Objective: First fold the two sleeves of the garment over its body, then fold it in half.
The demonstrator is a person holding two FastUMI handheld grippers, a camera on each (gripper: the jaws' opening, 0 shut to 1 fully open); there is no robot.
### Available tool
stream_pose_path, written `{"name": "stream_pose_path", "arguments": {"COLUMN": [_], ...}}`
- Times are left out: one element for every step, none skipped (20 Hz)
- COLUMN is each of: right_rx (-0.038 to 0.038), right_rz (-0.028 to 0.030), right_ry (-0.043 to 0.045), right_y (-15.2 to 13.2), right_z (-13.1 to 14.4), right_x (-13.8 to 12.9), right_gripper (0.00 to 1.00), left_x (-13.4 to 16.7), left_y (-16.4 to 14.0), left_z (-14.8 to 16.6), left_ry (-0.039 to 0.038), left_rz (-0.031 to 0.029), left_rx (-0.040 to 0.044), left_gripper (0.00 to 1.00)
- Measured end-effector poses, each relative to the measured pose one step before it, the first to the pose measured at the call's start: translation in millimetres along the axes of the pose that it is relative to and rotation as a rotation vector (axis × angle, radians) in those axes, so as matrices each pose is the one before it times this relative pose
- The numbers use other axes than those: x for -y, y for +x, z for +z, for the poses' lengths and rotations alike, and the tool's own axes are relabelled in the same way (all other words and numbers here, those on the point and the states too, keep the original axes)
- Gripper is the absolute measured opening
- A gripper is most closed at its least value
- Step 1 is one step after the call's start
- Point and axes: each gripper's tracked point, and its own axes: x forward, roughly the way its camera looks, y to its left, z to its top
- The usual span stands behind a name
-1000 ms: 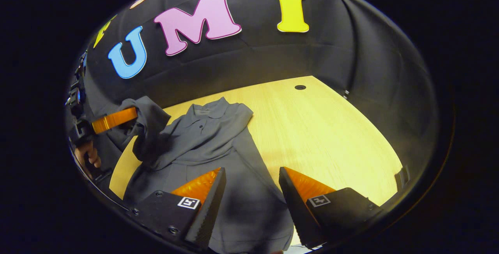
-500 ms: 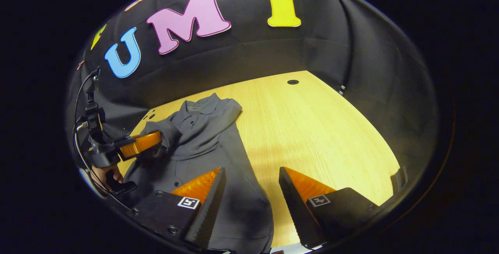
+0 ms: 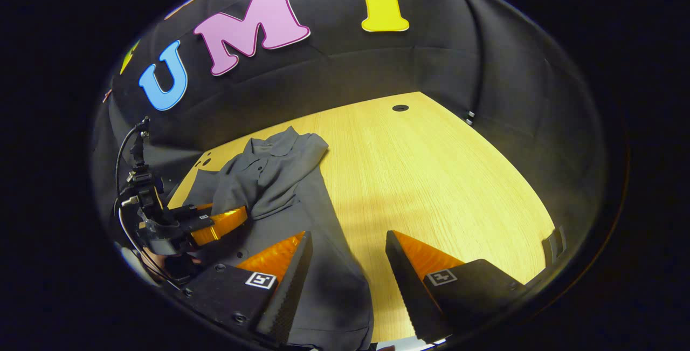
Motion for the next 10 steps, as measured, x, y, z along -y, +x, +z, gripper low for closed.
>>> {"name": "stream_pose_path", "arguments": {"right_rx": [0.00123,0.00185,0.00214,0.00055,0.00027,-0.00051,-0.00266,-0.00293,-0.00136,-0.00190], "right_rz": [0.00403,0.00238,0.00168,0.00231,0.00268,0.00298,0.00148,0.00301,0.00147,0.00217], "right_ry": [0.00578,0.00377,0.00060,-0.00238,-0.00310,-0.00427,-0.00439,-0.00262,-0.00196,-0.00326], "right_y": [-0.08,-0.40,-1.49,-1.38,-2.11,-2.13,-2.78,-2.60,-3.20,-4.52], "right_z": [-0.29,1.22,0.17,0.56,-1.81,-0.51,-1.90,-1.15,-1.52,-1.38], "right_x": [-2.03,-1.74,-1.47,-1.20,-2.01,-1.81,-1.58,-2.38,-1.87,-2.04], "right_gripper": [0.85,0.85,0.85,0.85,0.85,0.85,0.85,0.85,0.85,0.85], "left_x": [2.33,1.10,-1.50,-2.49,-2.27,-3.44,-6.28,-7.35,-7.77,-8.74], "left_y": [-4.01,-5.39,-7.64,-8.25,-11.49,-12.97,-14.79,-13.12,-14.23,-13.61], "left_z": [2.88,3.74,3.90,4.59,6.20,6.47,10.05,9.06,6.24,3.59], "left_ry": [0.00045,-0.00523,-0.00946,-0.01083,-0.01298,-0.00884,-0.00214,-0.00418,-0.00736,-0.01006], "left_rz": [-0.00614,-0.00432,-0.00281,-0.00168,-0.00207,-0.00135,0.00272,-0.00067,0.00598,0.00717], "left_rx": [0.00952,0.01303,0.01074,0.01209,0.01905,0.01858,0.03010,0.02608,0.01782,0.01202], "left_gripper": [0.70,0.75,0.80,0.91,0.93,0.97,0.97,0.97,0.97,0.96]}}
